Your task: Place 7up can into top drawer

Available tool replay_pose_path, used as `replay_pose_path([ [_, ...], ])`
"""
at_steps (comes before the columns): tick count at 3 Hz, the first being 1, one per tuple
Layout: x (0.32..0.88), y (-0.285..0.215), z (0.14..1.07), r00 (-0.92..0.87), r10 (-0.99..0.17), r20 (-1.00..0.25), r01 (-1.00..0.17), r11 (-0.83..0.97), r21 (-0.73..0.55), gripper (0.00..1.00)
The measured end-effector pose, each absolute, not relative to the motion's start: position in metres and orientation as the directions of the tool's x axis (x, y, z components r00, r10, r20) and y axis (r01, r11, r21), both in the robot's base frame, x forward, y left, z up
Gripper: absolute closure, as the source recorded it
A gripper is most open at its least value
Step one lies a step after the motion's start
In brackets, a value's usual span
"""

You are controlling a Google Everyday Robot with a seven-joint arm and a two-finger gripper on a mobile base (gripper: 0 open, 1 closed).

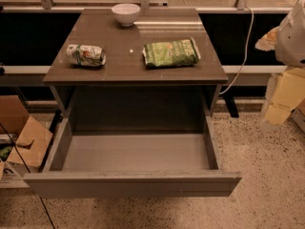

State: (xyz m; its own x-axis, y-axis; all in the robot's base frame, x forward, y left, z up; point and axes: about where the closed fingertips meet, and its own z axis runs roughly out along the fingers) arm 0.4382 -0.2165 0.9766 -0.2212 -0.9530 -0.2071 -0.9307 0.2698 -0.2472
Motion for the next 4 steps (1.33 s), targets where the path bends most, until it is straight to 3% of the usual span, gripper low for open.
replay_pose_path([
  [1, 0.438, -0.216, 0.977, -0.22, -0.953, -0.209, -0.93, 0.27, -0.25, 0.0],
  [4, 0.469, -0.124, 1.009, -0.099, -0.905, -0.414, -0.933, 0.23, -0.279, 0.0],
])
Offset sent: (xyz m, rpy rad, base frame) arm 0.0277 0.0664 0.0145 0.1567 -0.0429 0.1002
